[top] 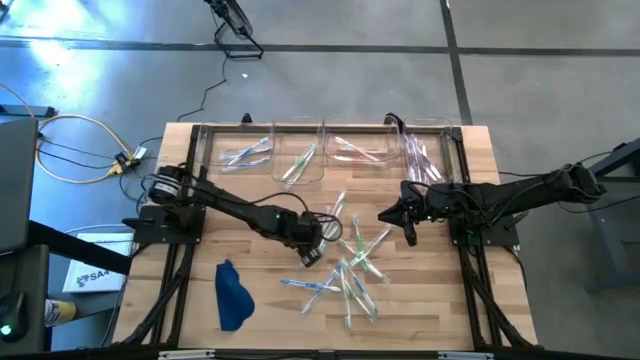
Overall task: Pick & Place Toothbrushes
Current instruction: Put the purple toothbrush into the right transparent bin
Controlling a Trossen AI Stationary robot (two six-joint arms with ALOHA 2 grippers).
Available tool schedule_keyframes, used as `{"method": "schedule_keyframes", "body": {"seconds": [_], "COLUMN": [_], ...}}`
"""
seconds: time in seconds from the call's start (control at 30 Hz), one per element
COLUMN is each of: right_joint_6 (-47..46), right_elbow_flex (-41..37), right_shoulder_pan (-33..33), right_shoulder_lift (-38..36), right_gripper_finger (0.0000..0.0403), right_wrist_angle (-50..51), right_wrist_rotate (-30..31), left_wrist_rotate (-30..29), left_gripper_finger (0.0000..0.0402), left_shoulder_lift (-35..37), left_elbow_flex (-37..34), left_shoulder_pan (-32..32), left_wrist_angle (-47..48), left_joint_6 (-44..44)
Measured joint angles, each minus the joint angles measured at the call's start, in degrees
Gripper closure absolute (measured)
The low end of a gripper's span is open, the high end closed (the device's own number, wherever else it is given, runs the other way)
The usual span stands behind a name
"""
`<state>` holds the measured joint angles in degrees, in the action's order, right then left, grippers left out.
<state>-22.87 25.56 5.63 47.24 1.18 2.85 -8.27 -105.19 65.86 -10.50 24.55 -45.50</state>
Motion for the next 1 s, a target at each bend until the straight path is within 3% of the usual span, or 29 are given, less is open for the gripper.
{"method": "schedule_keyframes", "body": {"seconds": [0.17,0.57,1.0], "right_joint_6": [-0.02,-1.51,-1.36], "right_elbow_flex": [0.0,0.0,0.0], "right_shoulder_pan": [0.0,0.01,0.0], "right_shoulder_lift": [0.02,0.02,0.0], "right_gripper_finger": [0.0371,0.0371,0.0371], "right_wrist_angle": [0.65,1.63,1.63], "right_wrist_rotate": [0.0,-0.01,0.0], "left_wrist_rotate": [0.5,1.94,1.73], "left_gripper_finger": [0.0257,0.0262,0.0386], "left_shoulder_lift": [-2.59,-3.56,-2.48], "left_elbow_flex": [0.28,0.25,0.03], "left_shoulder_pan": [0.0,-0.01,0.88], "left_wrist_angle": [-4.35,-4.67,-3.12], "left_joint_6": [-0.02,0.15,3.82]}}
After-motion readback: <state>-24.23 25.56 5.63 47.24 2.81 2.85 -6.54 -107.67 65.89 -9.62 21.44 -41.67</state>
